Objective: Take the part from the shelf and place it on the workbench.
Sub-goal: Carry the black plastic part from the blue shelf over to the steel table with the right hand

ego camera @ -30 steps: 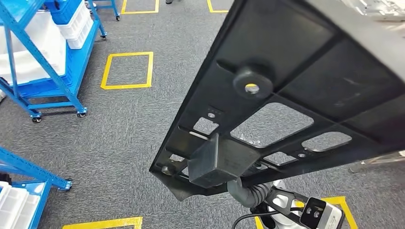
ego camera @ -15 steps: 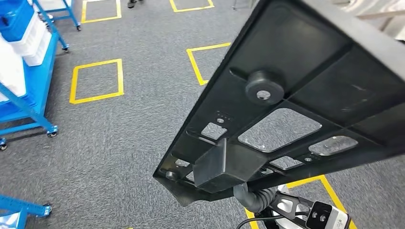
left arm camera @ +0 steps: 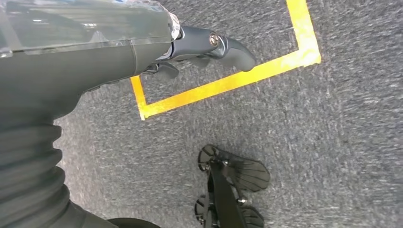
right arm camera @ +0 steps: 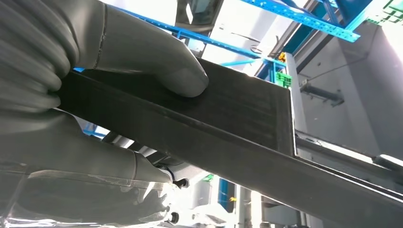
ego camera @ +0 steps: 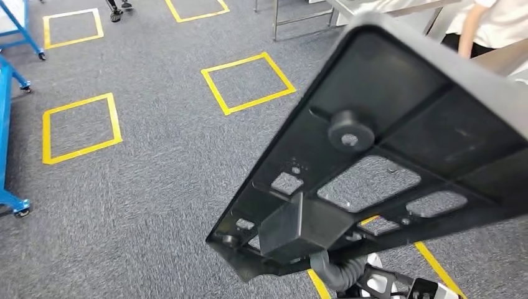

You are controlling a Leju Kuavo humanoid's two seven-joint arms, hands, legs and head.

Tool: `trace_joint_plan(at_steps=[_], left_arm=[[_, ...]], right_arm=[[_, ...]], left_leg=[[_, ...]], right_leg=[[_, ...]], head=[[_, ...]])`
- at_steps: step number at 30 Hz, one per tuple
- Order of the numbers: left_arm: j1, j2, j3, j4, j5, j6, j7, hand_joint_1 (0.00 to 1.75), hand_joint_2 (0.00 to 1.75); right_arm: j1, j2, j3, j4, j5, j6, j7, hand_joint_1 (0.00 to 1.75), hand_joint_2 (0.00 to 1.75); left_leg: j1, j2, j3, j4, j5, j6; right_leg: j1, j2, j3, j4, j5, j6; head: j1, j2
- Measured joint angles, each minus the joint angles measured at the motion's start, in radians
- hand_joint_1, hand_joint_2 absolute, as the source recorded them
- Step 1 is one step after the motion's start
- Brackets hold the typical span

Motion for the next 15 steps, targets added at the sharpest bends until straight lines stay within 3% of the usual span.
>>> trace_joint_plan(at_steps=[1,3,5,6,7,8,10,12,15], left_arm=[[-0.001,-0.002,0.000,0.000,0.000,0.000,0.000,0.00,1.75],[-0.001,-0.003,0.000,0.000,0.000,0.000,0.000,0.00,1.75],[0.003,-0.003,0.001,0.000,0.000,0.000,0.000,0.00,1.75],[0.003,-0.003,0.001,0.000,0.000,0.000,0.000,0.00,1.75],[0.003,-0.003,0.001,0.000,0.000,0.000,0.000,0.00,1.75],[0.002,-0.003,0.001,0.000,0.000,0.000,0.000,0.00,1.75],[0.001,-0.004,0.002,0.000,0.000,0.000,0.000,0.00,1.75],[0.000,-0.003,0.003,0.000,-0.001,0.000,0.001,0.00,1.75],[-0.005,-0.001,0.007,0.000,-0.003,-0.002,0.001,0.00,1.75]], right_arm=[[0.003,0.000,-0.001,-0.003,0.001,0.000,0.000,1.75,1.75],[0.005,0.000,-0.001,-0.007,0.002,0.000,0.000,1.75,1.75],[0.008,0.001,-0.002,-0.009,0.003,-0.001,0.000,1.75,1.75],[0.011,0.001,-0.002,-0.009,0.004,-0.003,0.000,1.75,1.75],[0.014,0.001,-0.002,-0.011,0.006,-0.007,0.000,1.75,1.75],[0.017,0.001,-0.002,-0.013,0.009,-0.012,0.000,1.75,1.75],[0.020,0.001,-0.002,-0.022,0.013,-0.022,0.000,1.75,1.75],[0.020,0.001,-0.002,-0.030,0.014,-0.035,0.000,1.75,1.75],[0.022,0.001,-0.002,-0.037,0.014,-0.051,0.000,1.75,1.75]], left_leg=[[0.001,0.012,0.002,-0.004,0.002,0.007],[-0.002,0.037,0.005,-0.009,0.003,0.018],[-0.006,0.065,0.005,-0.009,0.000,0.022],[-0.007,0.079,0.006,-0.009,-0.001,0.022],[-0.008,0.091,0.007,-0.008,-0.003,0.021],[-0.008,0.103,0.010,-0.008,-0.006,0.020],[-0.010,0.123,0.018,-0.008,-0.012,0.013],[-0.013,0.141,0.024,-0.007,-0.018,0.002],[-0.014,0.159,0.033,-0.008,-0.026,-0.014]], right_leg=[[0.000,-0.023,-0.009,0.020,-0.013,0.005],[0.000,-0.087,-0.056,0.119,-0.069,0.012],[-0.005,-0.114,-0.120,0.246,-0.121,0.019],[-0.007,-0.118,-0.136,0.276,-0.124,0.021],[-0.008,-0.121,-0.131,0.266,-0.108,0.022],[-0.008,-0.128,-0.106,0.217,-0.077,0.020],[-0.001,-0.169,-0.030,0.073,-0.019,0.010],[0.009,-0.196,0.007,-0.002,-0.002,-0.003],[0.010,-0.166,0.007,-0.011,-0.001,-0.019]], head=[[0.000,0.000],[0.000,0.000],[0.000,0.000],[0.000,0.000],[0.000,0.000],[0.000,0.000],[0.000,0.000],[0.000,0.000],[0.000,0.000]])
